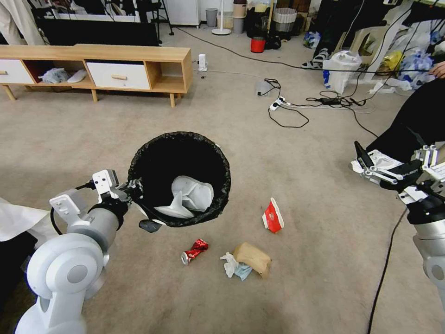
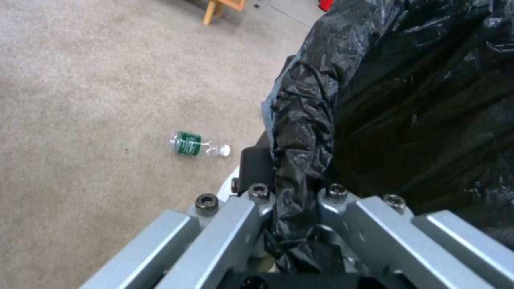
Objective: Pick up the trash bin and place the garbage on the floor into it.
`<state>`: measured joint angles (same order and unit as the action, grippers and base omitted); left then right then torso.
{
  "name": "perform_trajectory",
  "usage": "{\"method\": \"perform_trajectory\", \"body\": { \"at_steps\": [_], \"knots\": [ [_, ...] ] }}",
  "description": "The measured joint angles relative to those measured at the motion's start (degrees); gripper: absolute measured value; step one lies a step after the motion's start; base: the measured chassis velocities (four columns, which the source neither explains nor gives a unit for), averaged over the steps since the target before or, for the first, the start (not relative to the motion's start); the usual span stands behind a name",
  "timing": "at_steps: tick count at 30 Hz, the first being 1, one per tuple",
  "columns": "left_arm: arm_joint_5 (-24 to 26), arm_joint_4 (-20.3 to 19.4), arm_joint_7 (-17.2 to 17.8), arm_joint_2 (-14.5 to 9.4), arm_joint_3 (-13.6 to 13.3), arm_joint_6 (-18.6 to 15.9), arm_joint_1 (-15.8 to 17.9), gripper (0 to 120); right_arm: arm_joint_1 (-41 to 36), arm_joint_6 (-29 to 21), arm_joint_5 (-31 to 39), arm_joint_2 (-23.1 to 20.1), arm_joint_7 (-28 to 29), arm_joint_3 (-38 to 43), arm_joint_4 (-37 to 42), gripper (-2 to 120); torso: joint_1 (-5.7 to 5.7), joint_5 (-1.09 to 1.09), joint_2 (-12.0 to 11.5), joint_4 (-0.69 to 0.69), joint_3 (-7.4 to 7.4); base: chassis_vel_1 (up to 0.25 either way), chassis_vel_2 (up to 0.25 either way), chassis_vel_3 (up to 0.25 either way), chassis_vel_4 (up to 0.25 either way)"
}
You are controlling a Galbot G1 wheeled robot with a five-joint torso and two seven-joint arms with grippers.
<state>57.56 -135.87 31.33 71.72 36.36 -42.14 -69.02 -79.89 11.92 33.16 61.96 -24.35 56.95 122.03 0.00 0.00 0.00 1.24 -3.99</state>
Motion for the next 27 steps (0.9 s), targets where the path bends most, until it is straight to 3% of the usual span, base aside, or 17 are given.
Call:
{"method": "perform_trajectory", "body": {
  "at_steps": [27],
  "knots": [
    [-0.17, 0.12, -0.05, 0.31, -0.13, 0.00, 0.23, 3, 0.13, 0.32, 0.00, 0.13, 0.20, -0.26, -0.34, 100, 0.00, 0.00, 0.00, 0.01, 0.00, -0.060, 0.059, 0.062, -0.061]
  ]
}}
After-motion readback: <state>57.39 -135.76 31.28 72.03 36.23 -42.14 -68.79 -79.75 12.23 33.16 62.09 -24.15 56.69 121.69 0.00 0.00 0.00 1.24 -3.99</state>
